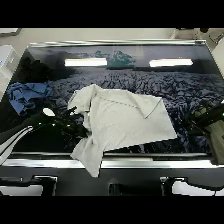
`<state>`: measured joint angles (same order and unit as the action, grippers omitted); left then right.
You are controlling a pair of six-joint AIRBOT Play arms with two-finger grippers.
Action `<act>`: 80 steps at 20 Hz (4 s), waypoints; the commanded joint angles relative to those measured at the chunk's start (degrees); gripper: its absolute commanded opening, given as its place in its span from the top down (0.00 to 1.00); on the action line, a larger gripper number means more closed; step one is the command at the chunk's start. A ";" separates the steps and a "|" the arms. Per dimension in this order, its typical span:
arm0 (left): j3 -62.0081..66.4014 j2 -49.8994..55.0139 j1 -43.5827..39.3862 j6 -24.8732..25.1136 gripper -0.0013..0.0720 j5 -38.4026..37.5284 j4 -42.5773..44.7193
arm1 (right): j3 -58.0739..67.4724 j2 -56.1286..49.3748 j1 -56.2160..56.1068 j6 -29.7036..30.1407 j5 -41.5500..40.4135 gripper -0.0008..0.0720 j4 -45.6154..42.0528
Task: Fold the clothes and pants, and hang the long-sleeved shirts on hangers.
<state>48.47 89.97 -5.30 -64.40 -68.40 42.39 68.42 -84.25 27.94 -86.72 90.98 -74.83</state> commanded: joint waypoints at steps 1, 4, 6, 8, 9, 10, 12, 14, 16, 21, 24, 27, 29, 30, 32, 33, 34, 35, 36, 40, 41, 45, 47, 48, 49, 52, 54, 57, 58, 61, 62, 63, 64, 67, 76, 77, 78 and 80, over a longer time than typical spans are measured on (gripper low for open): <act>0.02 -1.14 1.01 0.55 0.95 -1.22 -0.61 | -0.11 -1.29 0.02 0.61 -2.62 0.23 -1.77; 0.02 -2.99 1.27 0.35 0.95 -1.22 -0.63 | -0.13 -5.62 0.02 1.11 -1.73 0.20 1.16; 0.02 -4.57 1.16 0.26 0.95 -1.31 -0.66 | -0.13 -8.35 0.02 3.06 -1.81 0.17 2.62; 0.02 -6.34 1.16 -0.09 0.95 -1.44 -0.63 | -0.13 -10.16 0.00 3.45 -1.79 0.16 2.69; 0.02 -7.17 1.16 -0.13 0.95 -1.44 -0.66 | -0.13 -10.99 0.02 3.65 -1.77 0.16 2.97; 0.02 -7.82 1.16 -0.15 0.95 -1.44 -0.66 | -0.13 -11.76 0.00 3.89 -1.75 0.17 3.65; 0.02 -8.92 1.16 -0.74 0.95 -1.42 -0.66 | -0.13 -12.76 0.00 5.25 -1.77 0.17 6.34; 0.02 -9.79 1.16 -0.79 0.95 -1.42 -0.66 | -0.13 -13.44 -0.07 4.96 -2.69 0.19 7.74; 0.02 -10.49 1.16 -1.18 0.95 -1.44 -0.68 | -0.13 -13.92 -0.98 4.22 -3.23 0.21 6.93; 0.02 -11.74 1.22 -1.62 0.95 -1.66 -0.68 | -0.42 -14.03 -6.38 5.64 -1.25 0.88 5.60; 2.82 -14.73 2.95 -1.60 0.95 -1.62 -0.61 | 0.52 -10.58 -6.67 6.97 -0.15 0.93 7.82; 13.07 -21.53 8.26 -3.63 0.95 -1.62 -0.59 | 9.60 -2.49 -6.67 8.76 -3.28 0.93 10.99; 24.04 -27.71 12.09 -5.25 0.95 -0.81 -0.57 | 21.29 4.68 -6.67 8.31 -8.81 0.93 12.79; 30.14 -30.77 13.84 -5.31 0.95 1.05 -0.35 | 26.99 8.26 -6.67 8.33 -13.11 0.93 12.74; 42.80 -36.68 17.27 -6.67 0.95 8.48 2.10 | 37.42 15.58 -6.67 8.31 -22.97 0.93 12.09; 48.15 -39.41 18.71 -6.75 0.95 13.00 3.50 | 41.35 19.28 -6.67 8.31 -26.82 0.93 11.13; 51.78 -41.70 19.63 -6.80 0.95 16.15 4.46 | 43.69 22.67 -6.67 8.02 -28.92 0.93 10.86; 54.16 -44.11 20.17 -7.54 0.95 17.77 4.63 | 44.98 26.29 -6.67 7.13 -29.81 0.93 10.69; 55.10 -46.36 20.28 -8.83 0.95 17.90 4.61 | 45.18 29.55 -6.67 6.08 -29.77 0.93 10.60; 55.15 -52.81 20.28 -13.35 0.95 18.43 5.20 | 45.18 38.95 -6.67 1.22 -29.73 0.93 7.02; 55.19 -53.68 20.28 -13.66 0.95 20.33 5.22 | 45.18 40.30 -6.67 -0.09 -30.40 0.93 6.49; 59.12 -53.57 20.41 -17.11 0.95 22.64 9.77 | 45.20 42.58 -6.67 -0.72 -33.35 0.93 4.92; 60.83 -52.52 20.39 -19.89 0.95 22.27 13.90 | 45.20 41.92 -6.67 -3.78 -33.55 0.93 4.24; 60.96 -51.76 20.39 -19.87 0.95 21.59 14.73 | 45.18 41.00 -6.67 -4.22 -32.41 0.93 4.02; 60.96 -50.38 20.39 -19.85 0.95 19.23 15.63 | 45.18 39.60 -6.67 -4.26 -30.25 0.93 3.87; 58.69 -42.62 20.20 -20.33 0.95 2.80 17.57 | 44.78 31.10 -6.69 -5.25 -16.00 0.93 3.74; 51.12 -36.26 18.21 -21.33 0.95 -4.96 17.55 | 41.40 21.73 -7.96 -5.90 -2.25 0.93 3.54; 31.65 -29.16 13.00 -21.33 0.95 2.40 18.58 | 29.51 8.70 -15.87 -5.81 1.90 0.93 -1.99; 25.27 -26.49 11.65 -21.42 0.95 6.43 18.69 | 25.59 4.50 -18.73 -5.90 -1.49 0.93 -4.11; 15.10 -15.96 10.62 -25.64 0.95 16.63 17.18 | 23.32 -8.02 -22.86 -11.13 -13.00 0.93 -6.01; 15.12 -12.11 10.64 -25.59 0.95 19.04 15.02 | 23.47 -11.32 -23.39 -13.33 -18.32 0.93 -5.38; 16.35 -8.46 10.88 -25.62 0.95 21.35 12.74 | 23.47 -13.42 -23.50 -15.89 -23.93 0.93 -4.37; 18.16 -5.73 10.93 -25.57 0.95 23.10 10.91 | 23.47 -14.80 -23.50 -17.25 -30.69 0.93 -2.97; 25.09 -0.72 9.79 -20.06 0.95 29.59 10.32 | 23.47 -15.34 -23.10 -18.14 -48.11 0.93 -2.34; 28.65 5.31 4.74 -22.10 0.95 49.88 10.08 | 23.52 -18.53 -21.09 -22.69 -59.54 0.93 -5.16; 28.63 5.81 4.24 -22.14 0.95 50.27 10.08 | 23.52 -18.69 -20.76 -22.95 -59.14 0.93 -5.14; 28.63 6.58 3.69 -22.16 0.95 49.92 10.08 | 23.50 -19.19 -20.50 -23.65 -57.64 0.93 -5.16; 28.63 8.52 2.58 -22.18 0.95 47.41 10.08 | 23.50 -21.03 -20.52 -24.83 -52.24 0.93 -5.11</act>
<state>76.93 96.29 -1.34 -85.97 -20.95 52.47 91.92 -103.66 7.01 -109.40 35.20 -79.75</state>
